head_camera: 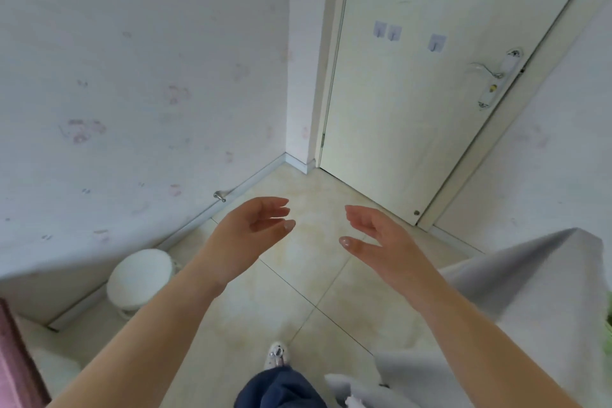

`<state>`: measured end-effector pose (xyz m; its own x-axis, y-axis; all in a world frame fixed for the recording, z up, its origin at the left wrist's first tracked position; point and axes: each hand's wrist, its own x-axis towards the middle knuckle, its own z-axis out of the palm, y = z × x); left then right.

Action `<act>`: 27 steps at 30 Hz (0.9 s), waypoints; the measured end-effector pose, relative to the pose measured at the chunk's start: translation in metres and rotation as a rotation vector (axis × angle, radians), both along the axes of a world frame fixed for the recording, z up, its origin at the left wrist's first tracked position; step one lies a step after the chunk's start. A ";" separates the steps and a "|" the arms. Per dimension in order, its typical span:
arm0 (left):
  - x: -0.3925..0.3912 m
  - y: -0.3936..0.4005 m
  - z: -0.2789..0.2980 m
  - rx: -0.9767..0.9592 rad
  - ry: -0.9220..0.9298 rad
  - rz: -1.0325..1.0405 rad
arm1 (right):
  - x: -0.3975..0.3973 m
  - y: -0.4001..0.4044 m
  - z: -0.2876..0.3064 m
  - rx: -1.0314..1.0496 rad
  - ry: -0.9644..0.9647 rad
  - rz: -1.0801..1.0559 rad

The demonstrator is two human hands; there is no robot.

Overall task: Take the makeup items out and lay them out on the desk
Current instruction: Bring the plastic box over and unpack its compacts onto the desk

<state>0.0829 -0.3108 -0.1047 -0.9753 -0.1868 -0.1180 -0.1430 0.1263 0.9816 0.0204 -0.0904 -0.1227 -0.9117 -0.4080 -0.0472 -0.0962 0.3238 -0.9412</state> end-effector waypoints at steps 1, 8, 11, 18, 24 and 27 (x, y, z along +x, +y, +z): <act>-0.024 -0.010 -0.001 -0.002 -0.007 -0.010 | -0.021 -0.010 -0.001 -0.005 -0.009 -0.011; -0.168 -0.054 0.009 -0.093 -0.023 -0.093 | -0.148 -0.053 0.008 -0.059 -0.026 -0.086; -0.223 -0.054 0.012 -0.112 -0.027 -0.157 | -0.190 -0.053 0.015 -0.074 -0.025 -0.138; -0.366 -0.010 0.008 -0.137 -0.035 -0.439 | -0.276 -0.012 0.013 -0.097 -0.008 -0.393; -0.495 0.073 0.008 -0.088 0.002 -0.752 | -0.337 0.053 0.013 -0.075 0.001 -0.733; -0.549 0.127 0.014 -0.080 0.038 -0.932 | -0.356 0.085 0.020 -0.063 0.030 -0.901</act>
<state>-0.4658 -0.1837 -0.0902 -0.7387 0.6661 -0.1033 0.0822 0.2411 0.9670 -0.3354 -0.0052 -0.1032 -0.8874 0.4605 -0.0198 0.1440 0.2362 -0.9610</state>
